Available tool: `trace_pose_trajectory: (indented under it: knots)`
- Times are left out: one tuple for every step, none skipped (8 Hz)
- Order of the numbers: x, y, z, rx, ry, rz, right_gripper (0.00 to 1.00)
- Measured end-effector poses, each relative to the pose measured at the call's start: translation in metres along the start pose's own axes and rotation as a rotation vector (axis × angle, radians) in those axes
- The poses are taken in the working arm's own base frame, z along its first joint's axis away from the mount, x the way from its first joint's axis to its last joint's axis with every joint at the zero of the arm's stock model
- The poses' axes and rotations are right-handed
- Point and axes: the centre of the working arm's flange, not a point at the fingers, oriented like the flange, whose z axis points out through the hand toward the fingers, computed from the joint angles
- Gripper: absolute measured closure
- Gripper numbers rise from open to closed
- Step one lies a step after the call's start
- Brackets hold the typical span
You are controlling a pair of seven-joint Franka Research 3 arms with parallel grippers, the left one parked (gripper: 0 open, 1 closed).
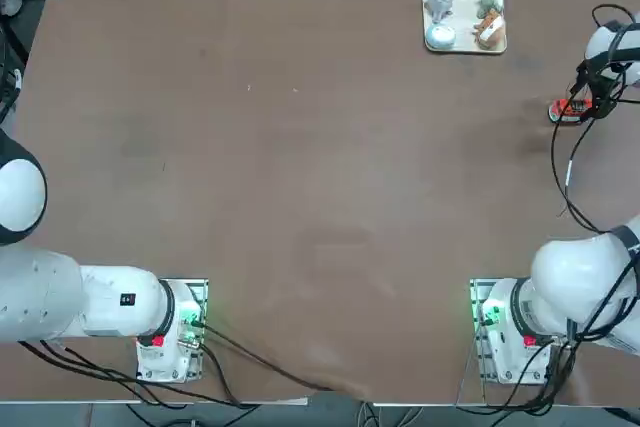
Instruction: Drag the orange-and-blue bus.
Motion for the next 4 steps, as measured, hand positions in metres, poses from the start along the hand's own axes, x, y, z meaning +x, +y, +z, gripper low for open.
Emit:
trace_pose_trajectory:
  knots:
    - [0.0,0.0003,0.0018,-0.001,-0.001,0.002,0.07]
    - [0.0001,0.0003,0.0019,-0.001,-0.001,0.004,0.16]
    - [0.0001,-0.0002,0.0008,0.001,0.0,0.009,0.37]
    - [-0.0002,-0.0009,-0.0008,0.004,0.002,0.011,0.43]
